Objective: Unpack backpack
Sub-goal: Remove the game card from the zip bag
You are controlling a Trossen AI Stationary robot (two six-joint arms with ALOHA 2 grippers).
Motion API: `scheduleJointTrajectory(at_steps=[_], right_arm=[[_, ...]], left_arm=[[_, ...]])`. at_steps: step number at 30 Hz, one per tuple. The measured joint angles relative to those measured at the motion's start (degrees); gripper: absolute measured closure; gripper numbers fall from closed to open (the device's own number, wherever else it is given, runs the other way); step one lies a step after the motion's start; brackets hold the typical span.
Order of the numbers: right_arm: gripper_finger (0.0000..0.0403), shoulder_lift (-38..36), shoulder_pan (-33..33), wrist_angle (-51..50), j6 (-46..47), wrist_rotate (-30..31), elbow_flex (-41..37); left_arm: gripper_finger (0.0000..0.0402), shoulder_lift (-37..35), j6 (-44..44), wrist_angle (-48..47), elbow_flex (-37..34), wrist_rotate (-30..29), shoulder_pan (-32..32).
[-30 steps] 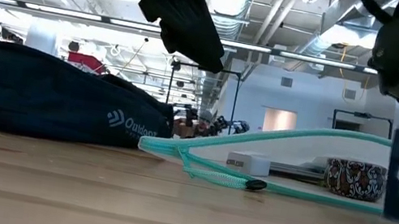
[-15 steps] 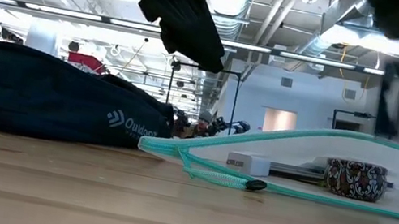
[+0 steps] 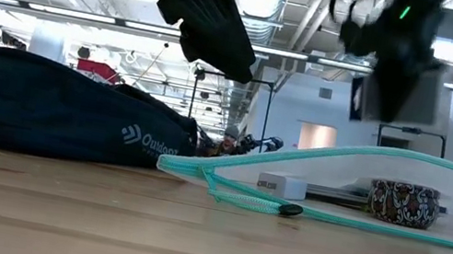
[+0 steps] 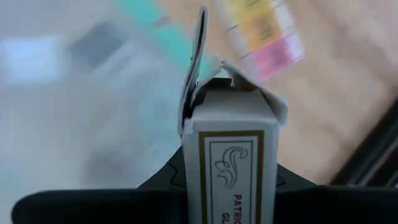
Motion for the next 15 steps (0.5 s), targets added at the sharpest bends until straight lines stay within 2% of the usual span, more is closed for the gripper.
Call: scheduleJointTrajectory(at_steps=[4, 7, 11, 15], right_arm=[[0.0344, -0.25, -15.03, 8.46, -12.26, -0.07, -5.85], [0.0338, 1.01, -23.71, 13.89, -19.15, -0.06, -9.32], [0.028, 3.39, -31.87, 17.97, -24.3, -0.24, -11.43], [0.0214, 5.76, -35.79, 18.18, -26.96, -0.58, -11.71]], left_arm=[[0.0252, 0.0, -1.15, -0.31, 0.0, 0.0, 0.0], [0.0252, 0.0, -2.15, -0.4, 0.0, 0.0, 0.0], [0.0252, 0.0, -3.09, -0.45, 0.0, -0.01, 0.0], [0.0252, 0.0, -4.07, -0.44, 0.0, -0.02, 0.0]])
